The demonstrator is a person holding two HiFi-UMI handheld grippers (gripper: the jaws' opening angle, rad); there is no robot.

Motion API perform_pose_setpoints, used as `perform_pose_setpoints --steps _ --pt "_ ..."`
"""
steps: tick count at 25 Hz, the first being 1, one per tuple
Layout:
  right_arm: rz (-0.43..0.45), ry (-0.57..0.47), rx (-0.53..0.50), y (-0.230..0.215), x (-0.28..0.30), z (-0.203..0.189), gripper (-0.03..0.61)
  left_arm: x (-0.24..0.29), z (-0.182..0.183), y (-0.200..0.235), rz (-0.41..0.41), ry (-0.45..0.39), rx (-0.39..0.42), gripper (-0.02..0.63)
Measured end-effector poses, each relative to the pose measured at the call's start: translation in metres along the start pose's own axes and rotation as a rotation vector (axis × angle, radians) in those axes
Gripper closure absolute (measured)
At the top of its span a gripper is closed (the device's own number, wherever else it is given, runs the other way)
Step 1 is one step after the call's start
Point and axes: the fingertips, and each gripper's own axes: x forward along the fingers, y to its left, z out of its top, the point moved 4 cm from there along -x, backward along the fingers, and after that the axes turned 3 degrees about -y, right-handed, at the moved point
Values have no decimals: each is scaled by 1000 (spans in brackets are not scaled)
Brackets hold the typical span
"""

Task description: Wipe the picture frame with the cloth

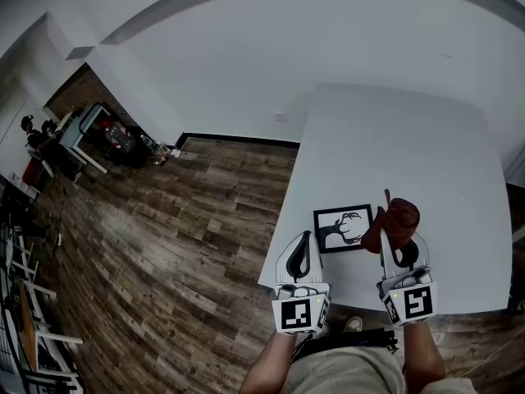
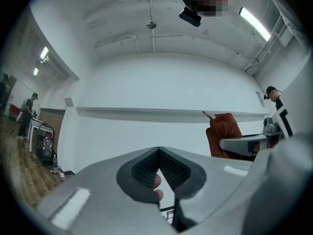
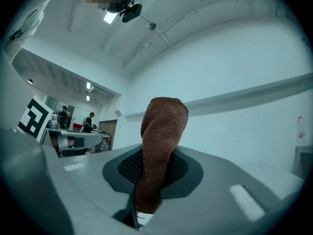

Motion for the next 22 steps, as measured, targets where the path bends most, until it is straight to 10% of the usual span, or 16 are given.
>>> perform_pose_setpoints --steps 22 --pt "12 47 23 -5 0 -14 482 2 -4 -6 -13 5 15 614"
